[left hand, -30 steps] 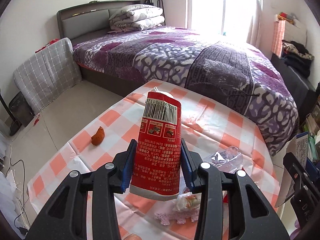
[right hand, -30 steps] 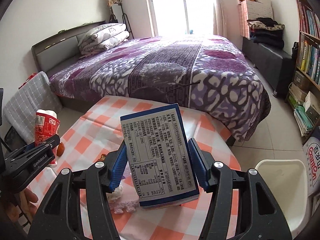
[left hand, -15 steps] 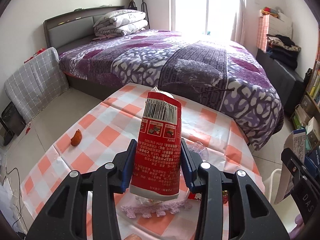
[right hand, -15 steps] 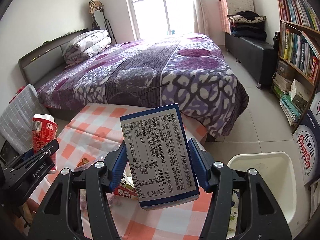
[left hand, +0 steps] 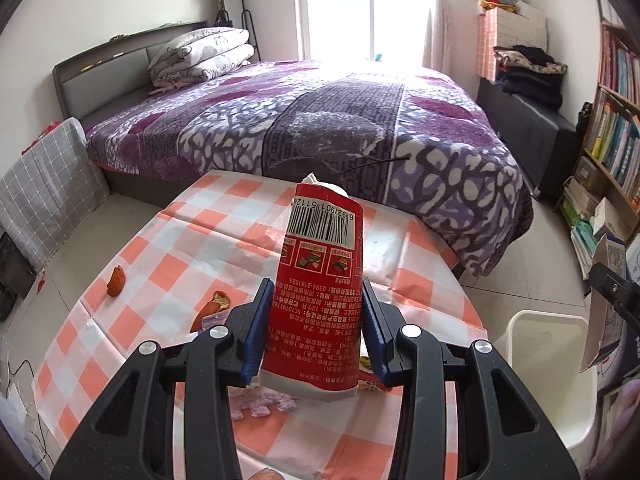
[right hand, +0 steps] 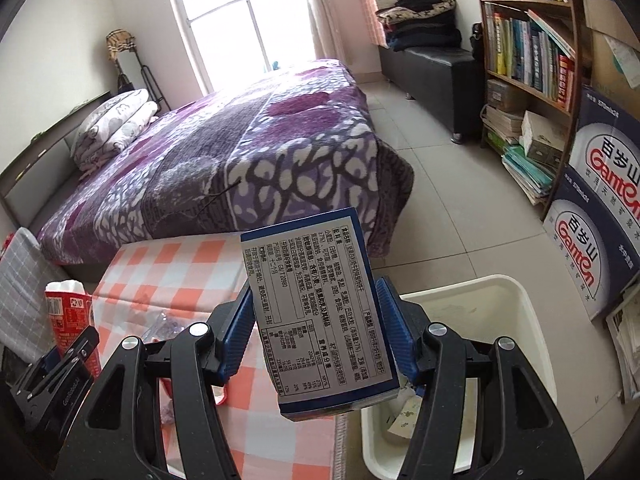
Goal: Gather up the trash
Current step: 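Lift the snack box and red cup and carry both tools toward the white bin, then open both tools over the bin, dropping the snack box and red cup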
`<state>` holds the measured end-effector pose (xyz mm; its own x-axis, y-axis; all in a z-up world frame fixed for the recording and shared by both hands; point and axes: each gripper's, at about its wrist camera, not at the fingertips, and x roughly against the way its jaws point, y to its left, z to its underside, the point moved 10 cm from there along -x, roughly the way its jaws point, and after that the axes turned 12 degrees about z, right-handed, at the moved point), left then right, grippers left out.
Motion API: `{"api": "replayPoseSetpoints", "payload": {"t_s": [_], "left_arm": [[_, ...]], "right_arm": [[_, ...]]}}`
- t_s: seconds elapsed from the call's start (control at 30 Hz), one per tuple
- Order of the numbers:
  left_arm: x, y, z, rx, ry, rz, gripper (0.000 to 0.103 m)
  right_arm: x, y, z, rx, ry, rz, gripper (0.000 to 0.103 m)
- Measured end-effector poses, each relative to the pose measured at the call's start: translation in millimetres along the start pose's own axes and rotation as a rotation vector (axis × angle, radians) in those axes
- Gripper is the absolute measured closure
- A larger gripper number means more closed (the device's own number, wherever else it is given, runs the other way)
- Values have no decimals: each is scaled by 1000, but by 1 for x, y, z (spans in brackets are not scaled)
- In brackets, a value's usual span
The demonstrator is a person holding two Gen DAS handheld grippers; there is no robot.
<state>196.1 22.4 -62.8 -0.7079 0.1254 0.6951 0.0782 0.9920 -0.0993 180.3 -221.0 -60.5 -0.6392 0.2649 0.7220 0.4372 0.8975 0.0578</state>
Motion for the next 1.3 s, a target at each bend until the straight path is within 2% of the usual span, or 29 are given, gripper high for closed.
{"api": "replayPoseSetpoints", "payload": {"t_s": [0.27, 0.33, 0.4, 0.5, 0.67, 1.0, 1.3], "left_arm": [[-4, -50, 8, -55, 19, 70, 61], [-5, -62, 11, -69, 25, 87, 61], [-6, -73, 14, -84, 29, 100, 61], [-8, -90, 20, -109, 39, 119, 61], [-10, -118, 29, -149, 55, 156, 61], [-14, -171, 52, -240, 92, 234, 60], [-16, -217, 73, -278, 160, 381, 58]], "right_arm": [[-17, -67, 1, -117, 66, 136, 45], [-15, -86, -3, -142, 46, 190, 39], [-13, -100, -6, -164, 29, 217, 27], [-13, -121, -8, -199, 24, 245, 20], [-13, -142, -8, -241, 34, 262, 15], [-9, -171, -10, -289, 27, 286, 10], [-9, -193, -10, -344, 39, 284, 8]]}}
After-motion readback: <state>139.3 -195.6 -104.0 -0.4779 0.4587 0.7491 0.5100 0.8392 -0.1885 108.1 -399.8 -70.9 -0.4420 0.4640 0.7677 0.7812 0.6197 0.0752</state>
